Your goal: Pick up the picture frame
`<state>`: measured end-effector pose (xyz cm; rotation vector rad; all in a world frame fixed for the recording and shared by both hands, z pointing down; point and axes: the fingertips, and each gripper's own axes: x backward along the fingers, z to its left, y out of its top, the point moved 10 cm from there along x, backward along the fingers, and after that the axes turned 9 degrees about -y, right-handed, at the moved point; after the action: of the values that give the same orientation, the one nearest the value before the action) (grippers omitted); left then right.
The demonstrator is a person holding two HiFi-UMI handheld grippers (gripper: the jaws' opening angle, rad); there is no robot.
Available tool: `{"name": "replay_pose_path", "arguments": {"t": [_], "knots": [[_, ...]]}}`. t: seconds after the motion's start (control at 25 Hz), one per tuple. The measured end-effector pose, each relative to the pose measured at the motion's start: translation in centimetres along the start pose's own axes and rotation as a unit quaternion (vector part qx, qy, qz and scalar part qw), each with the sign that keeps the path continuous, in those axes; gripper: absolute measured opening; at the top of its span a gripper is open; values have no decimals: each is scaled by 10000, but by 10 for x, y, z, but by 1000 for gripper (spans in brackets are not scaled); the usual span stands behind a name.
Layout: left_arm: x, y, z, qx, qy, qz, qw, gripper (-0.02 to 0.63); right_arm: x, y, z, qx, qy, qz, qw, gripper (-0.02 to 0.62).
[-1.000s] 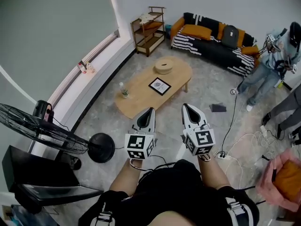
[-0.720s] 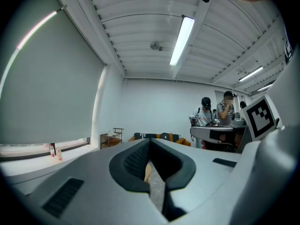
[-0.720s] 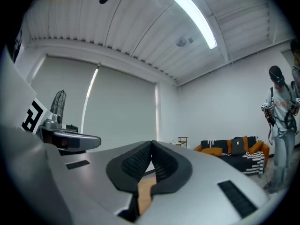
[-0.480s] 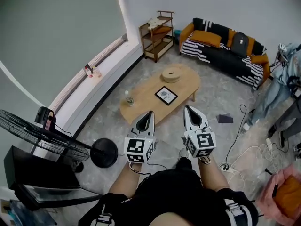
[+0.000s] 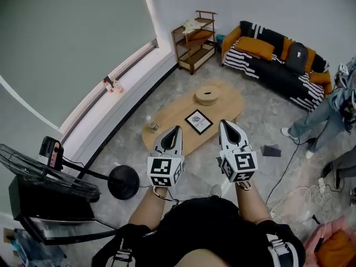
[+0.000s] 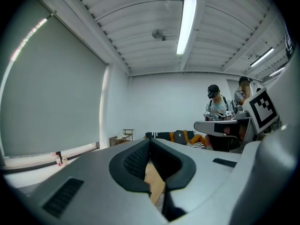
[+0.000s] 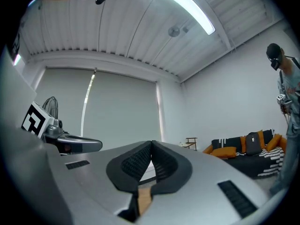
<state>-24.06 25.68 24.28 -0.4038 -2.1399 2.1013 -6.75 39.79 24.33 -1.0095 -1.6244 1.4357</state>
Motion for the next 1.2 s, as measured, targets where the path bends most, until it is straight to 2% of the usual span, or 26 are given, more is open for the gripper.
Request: {"name": "replay_pose_path", "arguments": {"t": [0.28,0.52,0.8,1.0,1.2], "knots": [[-103,11,-21,-31,-37,42,10000,21,-50,1,-90,-84,-18,137,9999,17],[-146,10,-27,85,105,125,9998,21,-87,0,-133,-106,130,255,9995,17],[-166,-7,6,278,285,291,9988,21,-132,-16,-125,-101,361,490,9981,17],[-194,-19,55,461,268,268,9982,21,-180,-24,-109,118,418,644,9970,17],[-230,-17,113,487,102,110,9987,21,-244,-18,-97,257,307,568,9976,17]]}}
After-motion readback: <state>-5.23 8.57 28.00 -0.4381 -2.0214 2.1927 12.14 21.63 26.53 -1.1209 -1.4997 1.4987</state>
